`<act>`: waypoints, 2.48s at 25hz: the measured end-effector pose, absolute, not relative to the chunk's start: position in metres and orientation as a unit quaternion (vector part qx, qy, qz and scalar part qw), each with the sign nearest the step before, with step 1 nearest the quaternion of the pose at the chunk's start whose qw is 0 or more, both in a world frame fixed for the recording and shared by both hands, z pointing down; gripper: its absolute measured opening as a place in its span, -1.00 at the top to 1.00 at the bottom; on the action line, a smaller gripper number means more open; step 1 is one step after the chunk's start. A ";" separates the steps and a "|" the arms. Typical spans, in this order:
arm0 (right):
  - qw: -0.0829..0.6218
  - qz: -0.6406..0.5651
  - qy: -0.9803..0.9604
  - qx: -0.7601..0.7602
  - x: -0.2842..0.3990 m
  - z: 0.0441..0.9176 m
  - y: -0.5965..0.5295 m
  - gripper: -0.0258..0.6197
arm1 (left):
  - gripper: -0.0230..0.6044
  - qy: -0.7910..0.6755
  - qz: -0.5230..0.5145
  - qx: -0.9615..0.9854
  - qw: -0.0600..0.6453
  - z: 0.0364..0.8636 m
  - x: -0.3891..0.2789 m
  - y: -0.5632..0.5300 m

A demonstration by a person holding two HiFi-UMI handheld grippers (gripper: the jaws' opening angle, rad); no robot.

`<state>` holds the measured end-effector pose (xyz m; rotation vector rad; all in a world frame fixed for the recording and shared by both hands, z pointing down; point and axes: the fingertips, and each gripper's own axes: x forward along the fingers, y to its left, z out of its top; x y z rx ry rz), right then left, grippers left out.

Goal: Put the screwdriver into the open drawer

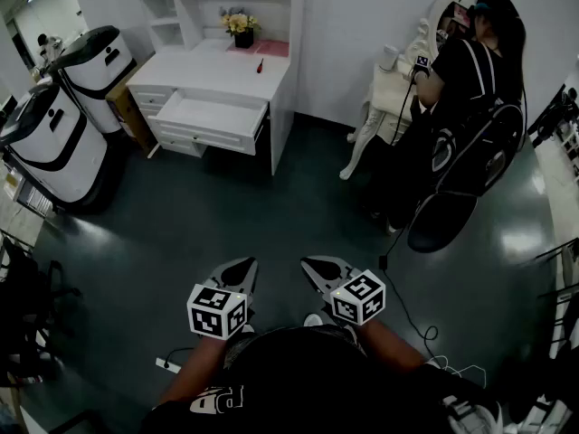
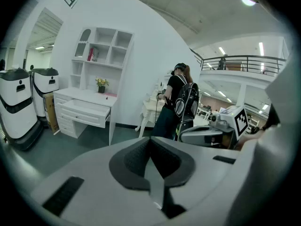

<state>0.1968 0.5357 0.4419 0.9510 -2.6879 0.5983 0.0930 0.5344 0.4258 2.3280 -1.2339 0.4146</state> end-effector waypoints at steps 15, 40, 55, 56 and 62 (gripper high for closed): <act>0.108 0.205 -0.924 0.305 0.232 0.435 0.530 0.90 | 0.88 -0.463 0.148 0.842 0.232 0.419 0.130 0.531; 0.117 0.179 -0.942 0.258 0.302 0.445 0.531 0.89 | 0.88 -0.502 0.156 0.811 0.257 0.440 0.202 0.533; 0.115 0.186 -0.935 0.281 0.281 0.453 0.464 0.89 | 0.88 -0.483 0.156 0.823 0.255 0.447 0.186 0.463; 0.116 0.186 -0.934 0.281 0.275 0.452 0.458 0.89 | 0.88 -0.483 0.155 0.823 0.257 0.446 0.181 0.456; 0.125 0.189 -0.930 0.288 0.248 0.452 0.416 0.89 | 0.88 -0.476 0.157 0.823 0.266 0.450 0.150 0.412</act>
